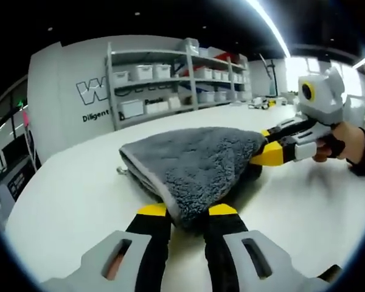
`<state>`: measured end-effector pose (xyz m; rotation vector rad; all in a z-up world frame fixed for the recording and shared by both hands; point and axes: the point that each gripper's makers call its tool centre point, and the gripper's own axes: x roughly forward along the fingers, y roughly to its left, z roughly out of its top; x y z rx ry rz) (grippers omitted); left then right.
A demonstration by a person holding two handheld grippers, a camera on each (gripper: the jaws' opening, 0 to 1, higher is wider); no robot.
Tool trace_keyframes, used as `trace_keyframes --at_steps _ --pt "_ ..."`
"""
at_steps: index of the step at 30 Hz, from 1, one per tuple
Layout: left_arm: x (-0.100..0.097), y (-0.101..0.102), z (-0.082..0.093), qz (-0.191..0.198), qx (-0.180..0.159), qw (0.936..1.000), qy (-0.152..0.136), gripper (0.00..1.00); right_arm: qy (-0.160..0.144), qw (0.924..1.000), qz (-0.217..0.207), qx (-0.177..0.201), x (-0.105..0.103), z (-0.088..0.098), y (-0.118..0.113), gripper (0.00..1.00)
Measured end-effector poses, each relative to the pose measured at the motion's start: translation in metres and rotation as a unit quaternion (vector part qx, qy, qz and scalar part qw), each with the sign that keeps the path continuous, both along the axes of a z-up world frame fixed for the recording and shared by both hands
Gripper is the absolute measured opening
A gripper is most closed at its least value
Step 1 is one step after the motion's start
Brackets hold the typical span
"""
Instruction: Open the folded towel by lifting each exposed corner and separating the folded layers until the towel lies flat within the target outline without major curled edges
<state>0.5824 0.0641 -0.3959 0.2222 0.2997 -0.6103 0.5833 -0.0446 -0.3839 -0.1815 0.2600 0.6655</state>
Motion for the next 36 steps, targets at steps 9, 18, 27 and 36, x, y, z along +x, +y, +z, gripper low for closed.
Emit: trace_keyframes --at_steps 9,18,27,36 --pt "-0.006 0.002 -0.001 0.0 0.008 0.9999 0.009 0.16 0.0 0.9997 0.008 -0.023 -0.008 -0.003 0.002 0.12" --pt "-0.014 0.003 -0.002 -0.002 0.001 0.9998 0.02 0.16 0.004 0.9994 0.012 -0.032 -0.015 -0.003 0.002 0.12" --pt "-0.034 0.003 -0.003 -0.022 0.007 0.999 0.037 0.16 0.024 0.9977 0.029 -0.056 -0.038 -0.005 0.004 0.12" --pt "-0.048 0.001 -0.004 -0.029 0.024 0.9987 0.035 0.16 0.033 0.9969 0.036 -0.061 -0.051 -0.007 0.003 0.12"
